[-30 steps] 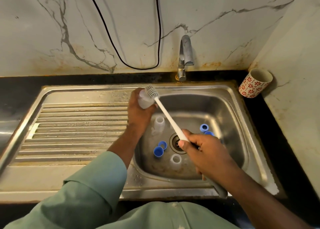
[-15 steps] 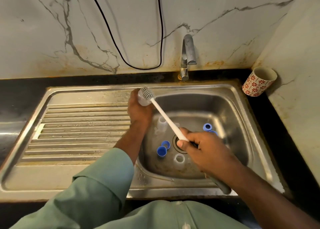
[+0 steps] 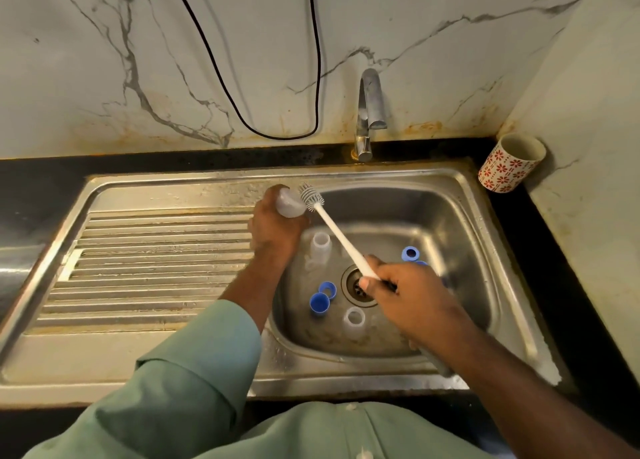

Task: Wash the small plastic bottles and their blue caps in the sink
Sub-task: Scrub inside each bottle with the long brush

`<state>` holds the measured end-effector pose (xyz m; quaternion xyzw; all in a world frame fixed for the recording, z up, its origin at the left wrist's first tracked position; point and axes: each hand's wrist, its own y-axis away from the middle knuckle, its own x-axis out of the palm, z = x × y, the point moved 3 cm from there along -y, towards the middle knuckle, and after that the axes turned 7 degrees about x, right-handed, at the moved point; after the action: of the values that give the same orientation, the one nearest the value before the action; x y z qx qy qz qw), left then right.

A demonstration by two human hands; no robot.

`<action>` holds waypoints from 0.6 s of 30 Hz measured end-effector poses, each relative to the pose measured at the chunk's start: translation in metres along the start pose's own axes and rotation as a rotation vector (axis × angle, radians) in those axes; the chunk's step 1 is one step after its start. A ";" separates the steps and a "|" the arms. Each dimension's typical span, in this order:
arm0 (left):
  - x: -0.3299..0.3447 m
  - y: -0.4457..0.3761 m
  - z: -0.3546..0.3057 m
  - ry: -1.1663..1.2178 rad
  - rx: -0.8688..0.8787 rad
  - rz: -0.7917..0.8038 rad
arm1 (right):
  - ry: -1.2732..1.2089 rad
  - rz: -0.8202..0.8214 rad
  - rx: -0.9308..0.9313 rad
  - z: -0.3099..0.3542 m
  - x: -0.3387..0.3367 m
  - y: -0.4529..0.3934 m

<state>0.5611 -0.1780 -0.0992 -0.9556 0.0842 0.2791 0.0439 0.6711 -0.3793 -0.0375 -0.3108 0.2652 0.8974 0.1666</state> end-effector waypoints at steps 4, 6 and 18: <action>-0.001 0.000 -0.001 -0.081 0.082 0.021 | -0.066 -0.011 -0.023 -0.001 -0.002 0.000; 0.001 0.001 -0.003 -0.076 0.096 0.003 | -0.077 -0.034 -0.037 -0.001 -0.006 -0.002; 0.000 0.001 -0.013 -0.164 0.201 -0.001 | -0.186 -0.050 0.057 -0.022 -0.003 0.005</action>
<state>0.5682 -0.1804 -0.0886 -0.9204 0.1072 0.3461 0.1465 0.6813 -0.3963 -0.0485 -0.2276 0.2661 0.9101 0.2215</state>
